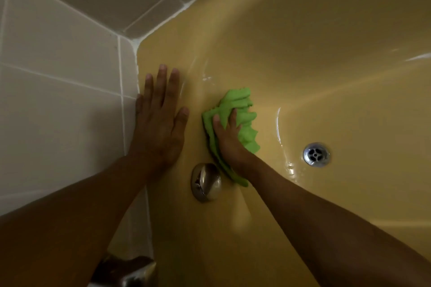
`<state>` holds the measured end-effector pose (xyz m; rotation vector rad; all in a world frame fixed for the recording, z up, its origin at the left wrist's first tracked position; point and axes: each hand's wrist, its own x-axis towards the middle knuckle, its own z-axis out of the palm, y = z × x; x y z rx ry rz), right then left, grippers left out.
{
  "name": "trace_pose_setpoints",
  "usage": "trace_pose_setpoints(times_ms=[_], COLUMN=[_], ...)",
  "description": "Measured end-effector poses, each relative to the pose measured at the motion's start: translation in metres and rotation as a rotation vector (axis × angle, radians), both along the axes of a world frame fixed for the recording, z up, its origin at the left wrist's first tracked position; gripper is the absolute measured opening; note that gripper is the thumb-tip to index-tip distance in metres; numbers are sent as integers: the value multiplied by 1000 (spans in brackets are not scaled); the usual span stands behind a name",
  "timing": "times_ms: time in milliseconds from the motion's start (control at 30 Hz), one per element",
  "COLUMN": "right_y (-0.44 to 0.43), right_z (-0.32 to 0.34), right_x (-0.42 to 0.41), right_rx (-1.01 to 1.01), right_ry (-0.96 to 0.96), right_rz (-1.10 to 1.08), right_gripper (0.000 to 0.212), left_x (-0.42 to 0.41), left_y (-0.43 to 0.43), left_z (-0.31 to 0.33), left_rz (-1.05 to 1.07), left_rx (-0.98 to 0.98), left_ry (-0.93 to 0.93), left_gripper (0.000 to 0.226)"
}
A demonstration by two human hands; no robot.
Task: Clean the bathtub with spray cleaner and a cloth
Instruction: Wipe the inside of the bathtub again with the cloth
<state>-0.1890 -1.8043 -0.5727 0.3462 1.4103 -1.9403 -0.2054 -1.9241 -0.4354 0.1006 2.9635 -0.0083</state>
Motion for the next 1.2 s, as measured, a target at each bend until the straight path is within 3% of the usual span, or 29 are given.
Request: trace_pose_setpoints(times_ms=[167,233,267,567,733,933,1100,1200], right_y=[2,0,-1,25,49,46,14,-2], right_z=[-2,-5,-6,-64,-115,-140,-116,-93], right_x=[31,51,61,136,166,139,72,35], right_rx=[-104,-108,-76,205,491,754,594,437], right_ry=[69,26,-7,22,41,4,-194,-211], right_rz=[-9,-58,-51,202,337,348,177,92], right_gripper=[95,83,74,73,89,78,81,82], left_x=[-7,-10,-11,-22,-23,-24,-25,-27], left_y=[1,0,0,0,1,-1,-2,-2], left_z=[-2,-3,-3,-3,-3,-2,-3,-2], left_rz=[-4,-7,-9,-6,-8,-6,-17,-20], left_rx=[11,14,11,13,30,56,47,33], left_ry=[30,40,41,50,52,61,62,54], left_gripper=[67,67,67,69,69,68,68,69])
